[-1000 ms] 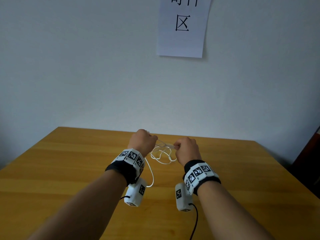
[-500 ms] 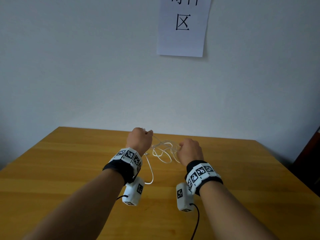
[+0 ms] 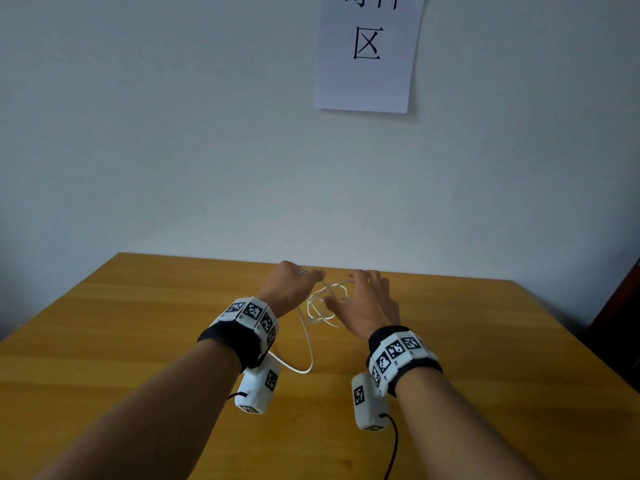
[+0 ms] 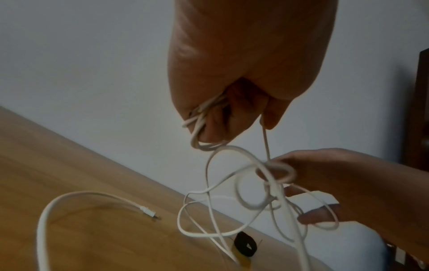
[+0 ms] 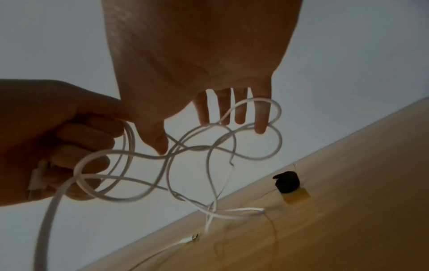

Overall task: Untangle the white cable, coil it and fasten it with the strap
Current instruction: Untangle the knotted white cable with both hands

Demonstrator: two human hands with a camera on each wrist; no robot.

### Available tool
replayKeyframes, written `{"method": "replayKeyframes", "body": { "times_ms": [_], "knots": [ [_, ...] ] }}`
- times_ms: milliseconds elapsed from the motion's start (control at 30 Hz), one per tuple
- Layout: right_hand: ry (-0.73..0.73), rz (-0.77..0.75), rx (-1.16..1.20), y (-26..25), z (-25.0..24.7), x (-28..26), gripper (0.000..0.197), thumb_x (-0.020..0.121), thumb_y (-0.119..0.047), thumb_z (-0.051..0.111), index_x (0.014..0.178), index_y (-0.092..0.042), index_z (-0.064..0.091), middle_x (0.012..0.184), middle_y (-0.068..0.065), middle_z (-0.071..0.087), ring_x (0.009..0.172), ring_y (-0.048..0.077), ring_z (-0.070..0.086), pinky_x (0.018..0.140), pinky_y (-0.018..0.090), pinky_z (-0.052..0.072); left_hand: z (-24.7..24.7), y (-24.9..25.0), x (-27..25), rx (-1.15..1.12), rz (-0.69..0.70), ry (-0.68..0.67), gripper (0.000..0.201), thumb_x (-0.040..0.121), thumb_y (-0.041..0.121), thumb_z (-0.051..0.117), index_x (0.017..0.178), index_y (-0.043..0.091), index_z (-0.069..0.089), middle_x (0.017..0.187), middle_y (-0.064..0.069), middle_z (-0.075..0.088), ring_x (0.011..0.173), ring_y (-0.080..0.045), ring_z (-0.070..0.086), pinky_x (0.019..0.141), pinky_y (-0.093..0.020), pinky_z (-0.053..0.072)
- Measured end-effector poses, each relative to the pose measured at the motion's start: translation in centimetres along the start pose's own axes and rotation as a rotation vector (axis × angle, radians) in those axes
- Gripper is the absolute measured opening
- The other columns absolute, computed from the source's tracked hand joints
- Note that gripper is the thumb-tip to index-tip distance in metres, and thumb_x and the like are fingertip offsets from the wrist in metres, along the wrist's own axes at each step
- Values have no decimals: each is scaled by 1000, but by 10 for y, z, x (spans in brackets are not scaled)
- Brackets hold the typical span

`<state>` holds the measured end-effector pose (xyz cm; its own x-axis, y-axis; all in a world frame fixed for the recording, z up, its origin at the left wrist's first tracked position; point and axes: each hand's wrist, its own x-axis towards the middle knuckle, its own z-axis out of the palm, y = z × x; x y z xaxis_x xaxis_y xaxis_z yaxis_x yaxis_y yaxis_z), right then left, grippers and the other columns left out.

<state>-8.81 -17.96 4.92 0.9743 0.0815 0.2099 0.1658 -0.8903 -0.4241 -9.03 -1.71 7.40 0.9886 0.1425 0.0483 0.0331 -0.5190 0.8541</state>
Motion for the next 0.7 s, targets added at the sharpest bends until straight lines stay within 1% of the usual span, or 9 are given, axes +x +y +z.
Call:
{"method": "replayKeyframes", "body": {
  "times_ms": [100,167,233,333,400,467,567,633,700],
  "knots": [
    [-18,11,-27,-3,4,1,85,82,-76,61,146,-24,42,152,4,41,141,28,38,105,48,44,4,-1,0,-49,10,-28,54,88,40,65,48,20,35,40,6,33,40,-14,29,53,-30,30],
    [-17,20,-49,-6,6,2,89,81,-77,62,148,-21,40,152,6,42,140,30,40,106,49,41,7,0,-1,-88,21,-24,55,87,38,65,45,21,34,39,8,32,41,-15,29,55,-32,31],
    [-14,38,-84,-8,8,2,88,81,-69,68,147,-18,38,149,8,45,137,31,43,104,50,41,8,0,-1,-112,30,-12,56,87,37,66,44,21,33,39,8,32,40,-14,28,54,-30,30],
    [-10,52,-116,-6,9,3,87,80,-57,75,146,-16,35,146,8,49,136,31,45,102,49,42,7,2,-2,-111,36,33,52,89,34,64,49,20,34,40,8,32,38,-12,27,48,-25,26],
    [-12,45,-140,-4,10,3,85,79,-50,77,144,-15,36,144,6,51,135,30,45,100,48,42,6,2,-1,-134,48,84,52,89,31,64,50,19,32,42,6,32,39,-13,26,50,-27,26],
    [-24,31,-177,0,11,4,81,79,-48,77,142,-16,38,142,6,51,134,30,44,99,48,42,5,2,0,-151,55,141,53,89,29,63,49,19,30,43,4,29,41,-15,25,52,-29,26],
    [-45,25,-208,6,14,6,78,78,-48,77,141,-19,42,139,6,50,132,29,44,103,47,39,3,2,1,-166,50,203,54,88,26,62,47,19,28,42,4,27,42,-16,24,53,-30,28],
    [-54,31,-223,9,15,6,75,79,-48,77,139,-19,45,138,6,51,131,29,44,104,46,37,2,3,1,-176,41,242,51,87,24,60,49,18,27,44,3,27,44,-17,24,54,-31,28],
    [-59,33,-249,12,16,6,68,81,-44,76,136,-19,47,136,5,52,130,28,44,103,45,37,1,4,1,-187,37,276,47,87,22,59,52,17,29,48,0,28,48,-18,24,54,-31,27]
  ]
}}
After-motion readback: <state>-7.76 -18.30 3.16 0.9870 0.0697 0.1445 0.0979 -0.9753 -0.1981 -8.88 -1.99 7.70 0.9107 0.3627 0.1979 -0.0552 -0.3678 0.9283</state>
